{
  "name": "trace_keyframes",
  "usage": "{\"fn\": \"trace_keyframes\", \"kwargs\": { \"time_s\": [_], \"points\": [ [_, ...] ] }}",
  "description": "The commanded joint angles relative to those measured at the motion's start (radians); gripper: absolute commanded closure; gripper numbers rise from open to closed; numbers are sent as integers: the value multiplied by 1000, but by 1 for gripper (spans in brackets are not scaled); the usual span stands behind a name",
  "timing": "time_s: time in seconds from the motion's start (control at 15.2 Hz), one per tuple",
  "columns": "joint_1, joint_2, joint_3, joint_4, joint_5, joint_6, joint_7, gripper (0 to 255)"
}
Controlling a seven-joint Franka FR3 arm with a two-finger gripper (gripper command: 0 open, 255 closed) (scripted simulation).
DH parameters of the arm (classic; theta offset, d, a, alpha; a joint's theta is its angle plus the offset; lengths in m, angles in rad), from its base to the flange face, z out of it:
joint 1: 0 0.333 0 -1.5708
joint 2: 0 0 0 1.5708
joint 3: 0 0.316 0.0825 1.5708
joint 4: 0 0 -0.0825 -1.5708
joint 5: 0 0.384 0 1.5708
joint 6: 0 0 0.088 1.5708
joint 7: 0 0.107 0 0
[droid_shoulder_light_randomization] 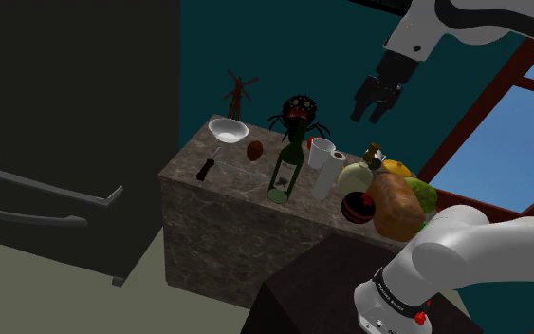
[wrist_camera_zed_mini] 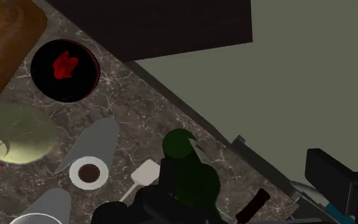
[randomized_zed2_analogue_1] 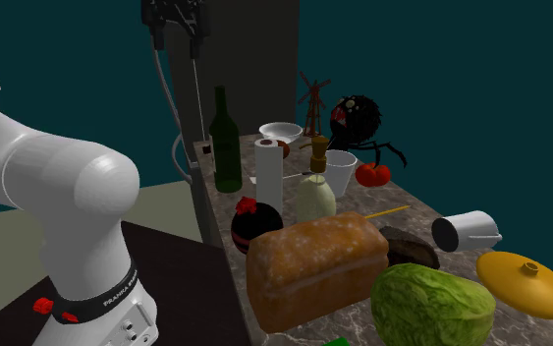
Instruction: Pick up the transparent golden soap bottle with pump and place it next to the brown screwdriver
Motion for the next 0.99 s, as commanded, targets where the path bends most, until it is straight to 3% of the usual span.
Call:
{"fn": "trace_keyframes", "kwargs": {
  "time_s": [0.0,0.92],
  "points": [
    [0,0,0,0,0,0,0,0],
    [-109,142,-241,-88,-189,226,-236,0]
  ]
}}
